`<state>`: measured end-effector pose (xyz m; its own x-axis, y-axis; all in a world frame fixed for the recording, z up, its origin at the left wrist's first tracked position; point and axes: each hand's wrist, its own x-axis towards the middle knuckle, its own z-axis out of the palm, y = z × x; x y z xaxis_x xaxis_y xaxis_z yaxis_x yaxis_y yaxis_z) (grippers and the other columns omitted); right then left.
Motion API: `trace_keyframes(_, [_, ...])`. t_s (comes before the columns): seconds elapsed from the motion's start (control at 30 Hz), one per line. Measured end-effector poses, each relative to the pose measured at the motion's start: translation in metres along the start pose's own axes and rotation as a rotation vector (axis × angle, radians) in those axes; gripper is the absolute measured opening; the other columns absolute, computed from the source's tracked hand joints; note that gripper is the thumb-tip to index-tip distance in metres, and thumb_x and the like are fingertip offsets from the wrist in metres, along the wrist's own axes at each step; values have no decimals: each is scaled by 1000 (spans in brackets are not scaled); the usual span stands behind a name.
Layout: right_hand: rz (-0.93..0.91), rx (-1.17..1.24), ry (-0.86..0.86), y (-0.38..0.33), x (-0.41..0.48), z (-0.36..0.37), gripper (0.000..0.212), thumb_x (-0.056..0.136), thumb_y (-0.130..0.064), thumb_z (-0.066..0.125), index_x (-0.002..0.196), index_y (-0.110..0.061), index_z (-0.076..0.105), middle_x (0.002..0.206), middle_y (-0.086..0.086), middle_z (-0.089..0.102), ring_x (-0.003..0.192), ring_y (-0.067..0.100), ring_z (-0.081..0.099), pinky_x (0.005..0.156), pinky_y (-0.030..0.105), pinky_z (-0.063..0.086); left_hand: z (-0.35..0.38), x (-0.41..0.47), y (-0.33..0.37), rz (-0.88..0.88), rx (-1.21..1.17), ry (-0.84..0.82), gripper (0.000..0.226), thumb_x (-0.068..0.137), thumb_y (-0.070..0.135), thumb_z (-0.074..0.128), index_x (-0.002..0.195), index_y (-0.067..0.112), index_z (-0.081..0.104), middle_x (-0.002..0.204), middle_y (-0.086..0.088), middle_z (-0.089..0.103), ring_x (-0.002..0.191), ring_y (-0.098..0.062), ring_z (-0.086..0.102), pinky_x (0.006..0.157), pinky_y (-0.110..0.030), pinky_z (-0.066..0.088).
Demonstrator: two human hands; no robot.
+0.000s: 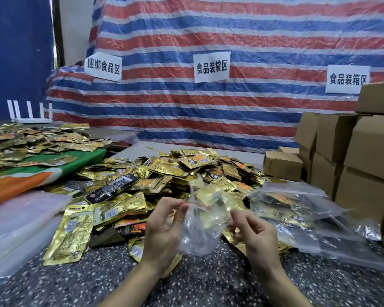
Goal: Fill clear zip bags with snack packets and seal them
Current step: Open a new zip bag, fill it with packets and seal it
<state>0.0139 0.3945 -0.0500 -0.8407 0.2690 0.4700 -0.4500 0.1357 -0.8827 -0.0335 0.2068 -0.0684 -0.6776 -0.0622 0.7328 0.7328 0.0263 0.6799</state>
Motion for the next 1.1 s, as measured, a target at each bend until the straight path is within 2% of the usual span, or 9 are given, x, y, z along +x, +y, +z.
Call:
trace_keyframes(0.13, [-75,-526,64,-7,39,0,13,89,-42,69,91,-30,64,92,-13,66,87,5,62,77,34,54,-4,4,-4,89,74,-10,19,97,44,50,100,28,60,89,3,65,72,-15,68,55,-38,60])
trace_keyframes(0.23, [164,-953,-60,-11,75,4,66,79,-66,68,120,-20,47,114,-3,52,108,18,53,91,38,48,-5,5,-1,158,123,-37,18,99,44,48,104,29,58,94,9,62,68,-11,68,54,-29,59])
trace_keyframes(0.33, [377,-1144,-154,-3,90,8,63,81,-61,70,114,-13,45,106,-1,59,100,22,58,92,41,51,-7,5,-1,164,164,-77,12,101,38,49,104,30,57,96,11,64,67,-10,68,52,-31,58])
trace_keyframes(0.4, [352,-1215,-122,4,88,9,42,85,-43,68,107,-14,48,98,1,63,92,20,57,89,38,49,-7,5,-1,147,187,-111,7,101,34,51,104,31,57,90,14,64,64,-7,65,53,-25,56])
trace_keyframes(0.5, [234,-1285,-33,10,82,10,44,80,-52,65,103,-21,45,101,3,58,101,24,47,92,39,40,-5,4,-1,131,222,-153,17,99,44,49,105,30,57,89,14,63,62,-9,62,52,-25,53])
trace_keyframes(0.6, [140,-1033,65,2,79,8,52,77,-59,73,108,-24,51,97,-1,60,94,20,52,86,37,45,-4,4,-2,105,228,-175,28,100,43,48,107,20,62,95,10,64,65,-12,62,53,-40,56])
trace_keyframes(0.7, [120,-383,101,-22,82,5,64,72,-41,82,125,-19,52,106,-6,63,92,11,62,83,35,53,-5,4,-4,89,234,-180,19,99,44,49,106,30,59,97,15,64,67,-8,64,56,-32,57])
trace_keyframes(0.87, [13,368,42,-53,82,-6,61,74,-24,74,128,-4,57,122,12,69,112,28,67,93,39,57,-5,4,-4,56,239,-215,24,95,57,44,105,39,56,105,19,63,63,-10,67,50,-29,53])
trace_keyframes(1.1, [-40,186,-283,-43,56,-5,62,64,-24,89,120,-18,63,122,3,71,114,20,67,91,37,55,-5,3,-6,61,131,-195,20,96,60,43,104,45,54,86,4,66,56,-15,66,44,-46,53])
